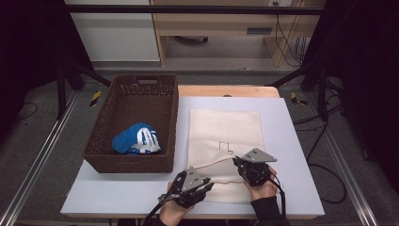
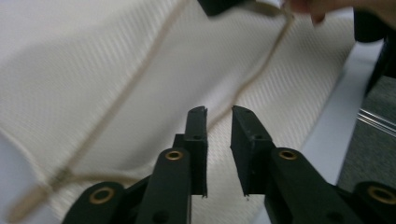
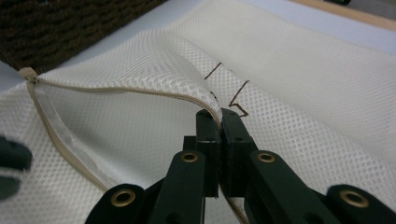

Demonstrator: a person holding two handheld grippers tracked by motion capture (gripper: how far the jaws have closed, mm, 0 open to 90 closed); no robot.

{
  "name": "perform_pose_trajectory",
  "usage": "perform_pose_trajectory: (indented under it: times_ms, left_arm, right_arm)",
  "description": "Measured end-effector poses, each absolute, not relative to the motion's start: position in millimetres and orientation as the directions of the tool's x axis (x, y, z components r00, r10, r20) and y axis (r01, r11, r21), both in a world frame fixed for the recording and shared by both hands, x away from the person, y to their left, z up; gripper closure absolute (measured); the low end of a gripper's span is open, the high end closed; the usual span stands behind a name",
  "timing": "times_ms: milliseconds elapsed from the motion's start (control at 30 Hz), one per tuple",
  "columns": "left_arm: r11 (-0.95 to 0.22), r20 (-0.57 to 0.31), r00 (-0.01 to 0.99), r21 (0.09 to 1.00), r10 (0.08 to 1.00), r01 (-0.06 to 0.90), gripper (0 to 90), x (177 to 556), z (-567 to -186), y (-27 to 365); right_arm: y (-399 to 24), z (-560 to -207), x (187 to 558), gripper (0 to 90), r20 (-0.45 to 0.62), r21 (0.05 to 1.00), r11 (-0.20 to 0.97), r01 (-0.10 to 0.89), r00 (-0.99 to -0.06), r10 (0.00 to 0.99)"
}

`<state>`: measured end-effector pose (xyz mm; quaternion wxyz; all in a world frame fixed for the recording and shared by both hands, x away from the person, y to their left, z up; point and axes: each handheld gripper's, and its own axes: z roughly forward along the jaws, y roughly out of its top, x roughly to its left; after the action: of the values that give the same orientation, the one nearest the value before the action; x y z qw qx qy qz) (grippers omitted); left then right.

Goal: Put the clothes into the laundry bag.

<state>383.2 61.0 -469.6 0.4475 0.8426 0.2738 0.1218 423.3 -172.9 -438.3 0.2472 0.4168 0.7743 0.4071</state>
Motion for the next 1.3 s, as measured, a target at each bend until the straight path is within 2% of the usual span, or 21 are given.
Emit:
perform_pose_trajectory:
  times_ms: [167, 533, 633, 767, 1033, 1067, 1300]
  left_arm:
    - [-0.477, -0.05, 0.819, 0.791, 0.572, 0.382, 85.2, 385, -483, 55]
    - [-0.46, -0.058, 0.801, 0.793, 0.595, 0.399, 85.0, 385, -491, 53]
    - [-0.458, -0.051, 0.799, 0.796, 0.599, 0.395, 82.9, 385, -490, 54]
    - [-0.428, -0.06, 0.802, 0.82, 0.595, 0.379, 75.4, 381, -479, 61]
    - [-0.343, -0.039, 0.787, 0.886, 0.616, 0.312, 54.2, 375, -435, 83]
    - [-0.337, -0.01, 0.772, 0.896, 0.635, 0.289, 51.7, 378, -422, 90]
    - [-0.322, 0.045, 0.73, 0.915, 0.682, 0.244, 39.8, 400, -379, 113]
  right_arm:
    - [-175, -432, 421, 87.4, -0.04, 0.86, 0.295, 0.416, -0.522, 0.852]
    - [-179, -411, 412, 87.7, -0.061, 0.93, 0.234, 0.285, -0.507, 0.86]
    - [-179, -411, 411, 87.6, -0.067, 0.931, 0.237, 0.276, -0.51, 0.857]
    - [-180, -413, 412, 87.6, -0.062, 0.926, 0.24, 0.291, -0.511, 0.857]
    - [-179, -415, 412, 87.6, -0.057, 0.922, 0.242, 0.301, -0.514, 0.856]
    - [-180, -415, 412, 87.6, -0.056, 0.923, 0.241, 0.301, -0.514, 0.856]
    - [-180, -415, 413, 87.6, -0.051, 0.921, 0.24, 0.308, -0.516, 0.855]
